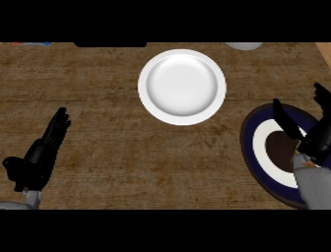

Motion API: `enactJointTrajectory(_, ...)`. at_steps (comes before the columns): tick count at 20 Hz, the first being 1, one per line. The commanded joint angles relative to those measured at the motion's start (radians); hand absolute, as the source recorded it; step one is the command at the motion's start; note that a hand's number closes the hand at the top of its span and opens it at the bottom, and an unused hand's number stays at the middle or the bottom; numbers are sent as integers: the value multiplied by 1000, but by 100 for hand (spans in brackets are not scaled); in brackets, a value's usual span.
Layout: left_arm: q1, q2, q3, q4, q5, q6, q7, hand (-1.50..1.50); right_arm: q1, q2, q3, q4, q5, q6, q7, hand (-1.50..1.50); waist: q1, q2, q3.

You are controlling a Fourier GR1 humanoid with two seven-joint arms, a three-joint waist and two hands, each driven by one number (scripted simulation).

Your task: Pick the pear from the plate and place it in the plate

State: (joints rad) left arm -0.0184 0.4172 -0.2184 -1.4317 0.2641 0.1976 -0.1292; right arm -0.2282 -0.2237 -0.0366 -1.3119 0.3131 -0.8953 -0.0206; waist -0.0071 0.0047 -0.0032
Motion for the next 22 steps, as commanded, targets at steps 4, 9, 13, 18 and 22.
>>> enactJointTrajectory(4,27,-20,8,45,-6,-35,-50,0,180,196,113,-24,326,-327,-14,-150,-1,-8,1)
enactJointTrajectory(9,-73,6,69,159,-1,-67,-34,0,297,221,72,-212,579,-242,225,-150,-26,-8,-1)
enactJointTrajectory(13,-3,17,60,74,10,-82,-41,0,354,223,65,-228,763,-115,459,-150,-6,-9,-3)
enactJointTrajectory(18,-41,20,69,51,9,-57,18,0,414,223,17,-324,873,212,664,-150,-12,-8,-4)
enactJointTrajectory(22,-37,9,63,92,-5,-78,-27,0,444,224,115,-473,985,416,896,-150,-8,-7,-2)
